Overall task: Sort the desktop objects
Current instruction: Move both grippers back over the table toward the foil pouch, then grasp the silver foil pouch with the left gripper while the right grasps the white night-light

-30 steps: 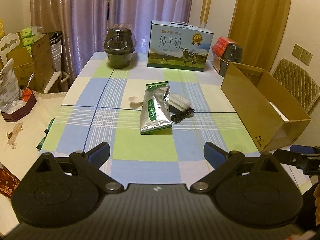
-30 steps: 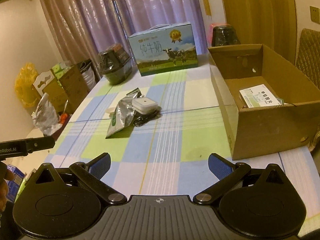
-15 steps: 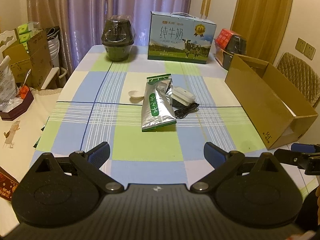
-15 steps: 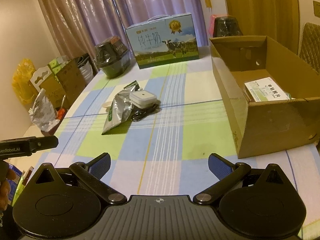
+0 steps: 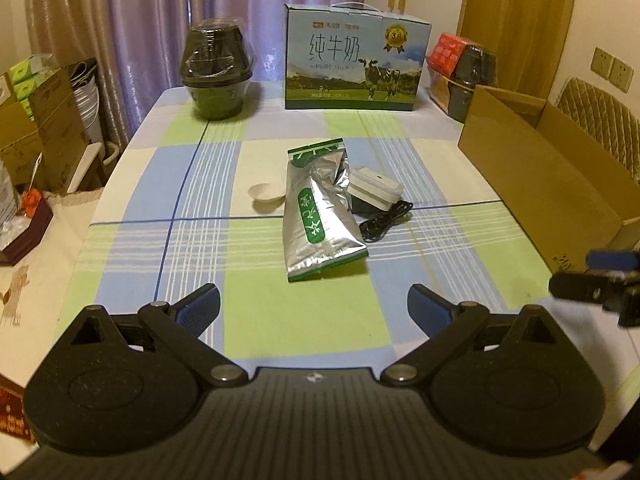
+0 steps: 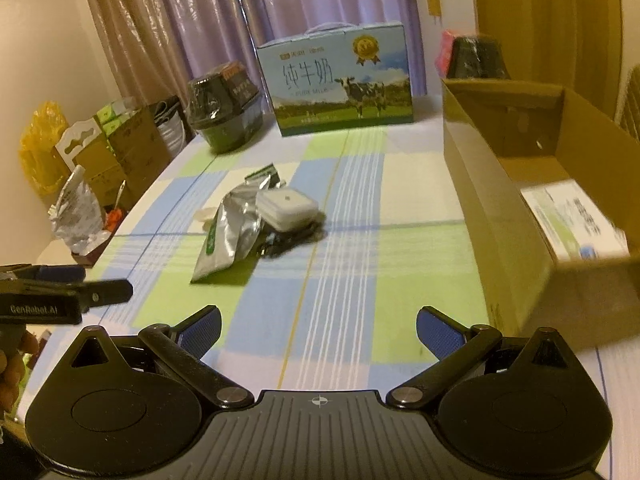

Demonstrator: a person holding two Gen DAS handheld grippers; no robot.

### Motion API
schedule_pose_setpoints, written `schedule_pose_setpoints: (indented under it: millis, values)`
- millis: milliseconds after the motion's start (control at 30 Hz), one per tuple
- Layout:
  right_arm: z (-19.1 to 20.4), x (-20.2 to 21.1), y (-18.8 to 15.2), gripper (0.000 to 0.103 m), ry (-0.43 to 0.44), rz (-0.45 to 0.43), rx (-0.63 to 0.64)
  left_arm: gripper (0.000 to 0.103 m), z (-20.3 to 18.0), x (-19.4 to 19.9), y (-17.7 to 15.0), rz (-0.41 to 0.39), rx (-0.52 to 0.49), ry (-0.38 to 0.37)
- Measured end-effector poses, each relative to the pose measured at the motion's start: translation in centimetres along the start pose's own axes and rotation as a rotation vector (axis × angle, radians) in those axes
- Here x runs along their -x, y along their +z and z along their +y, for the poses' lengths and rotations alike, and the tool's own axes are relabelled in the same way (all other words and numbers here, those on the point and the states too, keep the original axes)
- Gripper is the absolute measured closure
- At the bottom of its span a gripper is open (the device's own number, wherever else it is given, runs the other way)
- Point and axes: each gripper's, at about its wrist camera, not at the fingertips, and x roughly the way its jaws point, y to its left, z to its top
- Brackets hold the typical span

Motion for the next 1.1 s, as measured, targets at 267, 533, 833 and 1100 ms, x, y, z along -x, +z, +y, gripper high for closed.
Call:
schedule_pose_setpoints:
  millis: [267,533,833,1100]
  values:
    - [-0.2,-4.2,2.3,0.002,0.030,0.003,0.045,0.005,0.6,-5.1,2.0,0.029,-0.071,-0.058]
    - [-0.6,-9.0,3.8,0.003,0.035,0.022,0.126,0.006,2.2,-10.4,3.6,0.047,-0.030,-0.083]
    - [-0.3,-14.1,5.8,0.014,0.086,0.036,0.220,0.017,3.1,-13.6,5.9,0.029,-0.007,-0.110]
    - [1.1,-18.3,7.2,0.018,0.103,0.065,0.349,0.029,2.7,-15.4,6.3,0.053,-0.026,-0.157]
